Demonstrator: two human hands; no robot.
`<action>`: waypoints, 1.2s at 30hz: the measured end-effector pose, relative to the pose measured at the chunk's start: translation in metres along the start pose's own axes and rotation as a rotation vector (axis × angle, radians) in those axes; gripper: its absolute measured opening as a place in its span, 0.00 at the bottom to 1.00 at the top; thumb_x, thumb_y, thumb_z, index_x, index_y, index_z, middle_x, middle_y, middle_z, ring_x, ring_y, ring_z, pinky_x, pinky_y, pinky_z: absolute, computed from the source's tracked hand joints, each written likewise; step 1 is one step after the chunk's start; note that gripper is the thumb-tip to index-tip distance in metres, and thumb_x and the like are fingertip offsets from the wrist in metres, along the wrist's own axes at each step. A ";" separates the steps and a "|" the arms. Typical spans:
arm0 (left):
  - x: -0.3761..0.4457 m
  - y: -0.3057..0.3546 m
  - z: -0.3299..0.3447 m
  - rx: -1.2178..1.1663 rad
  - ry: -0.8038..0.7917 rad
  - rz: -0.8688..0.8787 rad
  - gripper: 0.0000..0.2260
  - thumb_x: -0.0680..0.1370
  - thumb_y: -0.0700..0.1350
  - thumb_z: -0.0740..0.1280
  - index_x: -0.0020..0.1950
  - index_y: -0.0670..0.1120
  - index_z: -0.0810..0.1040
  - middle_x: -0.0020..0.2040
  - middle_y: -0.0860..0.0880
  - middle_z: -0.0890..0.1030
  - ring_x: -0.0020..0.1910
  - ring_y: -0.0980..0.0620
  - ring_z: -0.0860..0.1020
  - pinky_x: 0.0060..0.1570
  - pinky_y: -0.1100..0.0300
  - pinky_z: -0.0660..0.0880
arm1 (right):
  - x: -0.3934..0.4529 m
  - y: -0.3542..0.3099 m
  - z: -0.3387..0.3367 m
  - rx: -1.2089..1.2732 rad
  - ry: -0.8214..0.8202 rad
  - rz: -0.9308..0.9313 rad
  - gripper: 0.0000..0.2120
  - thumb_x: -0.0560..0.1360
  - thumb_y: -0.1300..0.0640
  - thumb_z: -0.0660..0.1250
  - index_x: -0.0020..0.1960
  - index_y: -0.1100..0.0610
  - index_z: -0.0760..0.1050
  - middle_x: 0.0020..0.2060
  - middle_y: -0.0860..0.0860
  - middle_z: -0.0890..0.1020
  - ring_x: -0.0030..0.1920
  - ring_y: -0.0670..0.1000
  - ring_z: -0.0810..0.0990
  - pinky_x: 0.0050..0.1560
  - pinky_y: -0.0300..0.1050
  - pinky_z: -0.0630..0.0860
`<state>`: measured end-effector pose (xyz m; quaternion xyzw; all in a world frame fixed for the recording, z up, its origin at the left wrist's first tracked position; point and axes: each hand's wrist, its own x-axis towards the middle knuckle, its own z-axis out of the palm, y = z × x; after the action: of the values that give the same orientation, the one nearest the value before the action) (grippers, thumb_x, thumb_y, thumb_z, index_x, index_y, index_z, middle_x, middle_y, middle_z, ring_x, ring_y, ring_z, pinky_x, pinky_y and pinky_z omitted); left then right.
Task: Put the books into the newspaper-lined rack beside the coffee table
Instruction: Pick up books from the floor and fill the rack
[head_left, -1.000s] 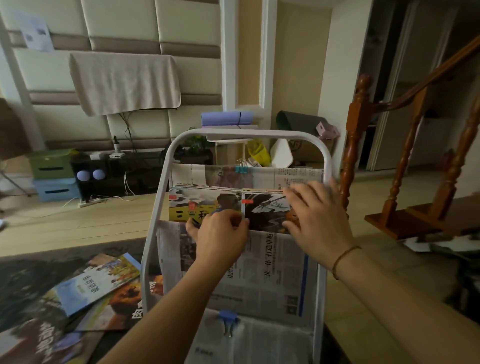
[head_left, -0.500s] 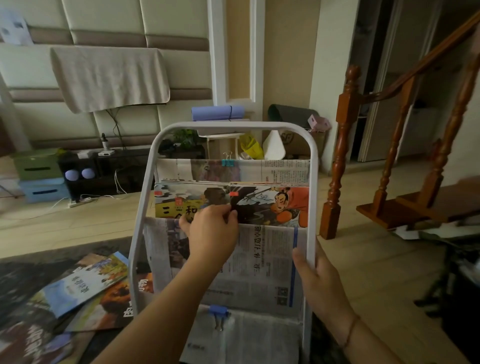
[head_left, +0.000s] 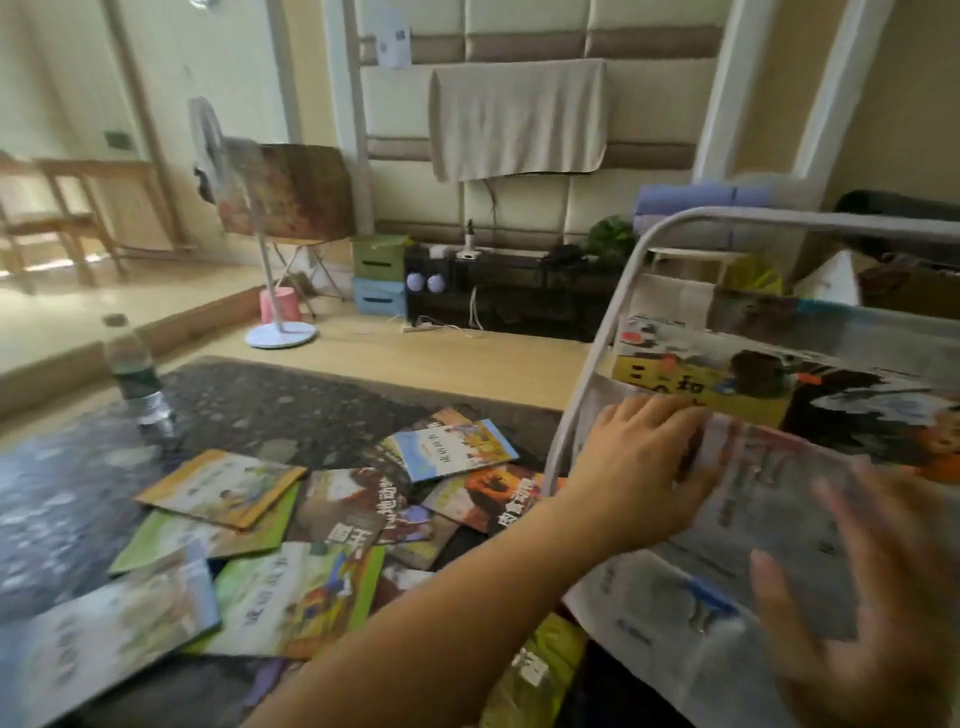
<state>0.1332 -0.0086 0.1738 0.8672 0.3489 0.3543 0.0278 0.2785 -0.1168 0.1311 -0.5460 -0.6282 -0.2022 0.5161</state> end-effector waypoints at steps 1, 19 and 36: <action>-0.018 -0.018 -0.013 0.043 -0.010 -0.003 0.22 0.79 0.55 0.65 0.72 0.49 0.70 0.69 0.49 0.73 0.69 0.48 0.67 0.71 0.48 0.64 | 0.000 -0.021 0.015 0.058 -0.065 -0.081 0.27 0.72 0.50 0.65 0.67 0.63 0.71 0.68 0.64 0.71 0.70 0.65 0.67 0.66 0.67 0.67; -0.520 -0.240 -0.232 0.293 0.321 -1.246 0.15 0.75 0.41 0.64 0.60 0.45 0.81 0.60 0.47 0.80 0.60 0.46 0.76 0.61 0.52 0.73 | -0.218 -0.484 0.248 0.809 -1.531 -0.144 0.34 0.76 0.57 0.67 0.78 0.53 0.56 0.72 0.48 0.68 0.71 0.47 0.66 0.66 0.35 0.63; -0.810 -0.350 -0.095 0.104 0.190 -2.113 0.26 0.76 0.59 0.65 0.70 0.48 0.68 0.63 0.46 0.73 0.64 0.42 0.71 0.65 0.46 0.70 | -0.431 -0.521 0.374 0.454 -2.055 0.315 0.16 0.79 0.53 0.65 0.65 0.49 0.69 0.51 0.45 0.69 0.51 0.46 0.71 0.52 0.38 0.67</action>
<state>-0.5409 -0.2693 -0.3403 0.0930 0.9407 0.2013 0.2568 -0.4035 -0.1845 -0.2259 -0.4206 -0.7078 0.5469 -0.1518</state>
